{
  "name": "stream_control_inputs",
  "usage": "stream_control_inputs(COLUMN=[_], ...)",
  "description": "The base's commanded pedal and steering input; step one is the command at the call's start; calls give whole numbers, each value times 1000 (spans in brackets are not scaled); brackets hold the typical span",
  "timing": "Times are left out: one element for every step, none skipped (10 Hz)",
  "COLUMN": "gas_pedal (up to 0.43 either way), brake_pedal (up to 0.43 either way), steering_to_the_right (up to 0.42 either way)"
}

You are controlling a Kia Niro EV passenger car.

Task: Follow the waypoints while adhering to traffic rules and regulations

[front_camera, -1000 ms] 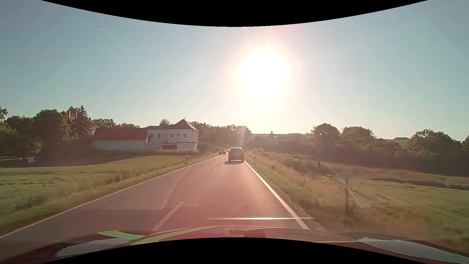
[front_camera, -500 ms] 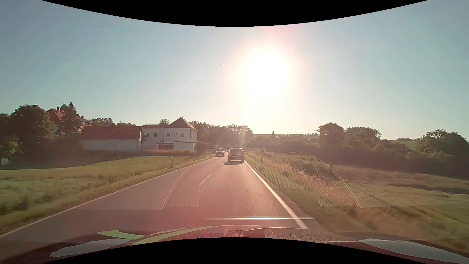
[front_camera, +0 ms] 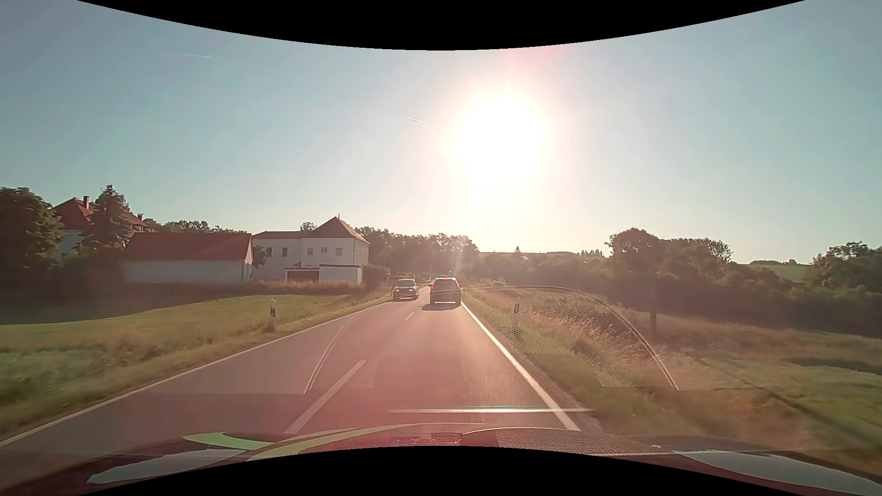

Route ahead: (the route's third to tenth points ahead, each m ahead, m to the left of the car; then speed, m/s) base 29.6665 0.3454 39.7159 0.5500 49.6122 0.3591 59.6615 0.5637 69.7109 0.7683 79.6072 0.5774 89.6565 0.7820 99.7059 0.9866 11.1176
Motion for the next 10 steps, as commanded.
stream_control_inputs(gas_pedal=[28, 0, 0, 0, 0, 0, 0, 0, 0, 0], brake_pedal=[0, 0, 0, 0, 0, 0, 24, 61, 91, 104], steering_to_the_right=[-2, -2, -2, -2, -1, 0, 0, -1, -1, -1])
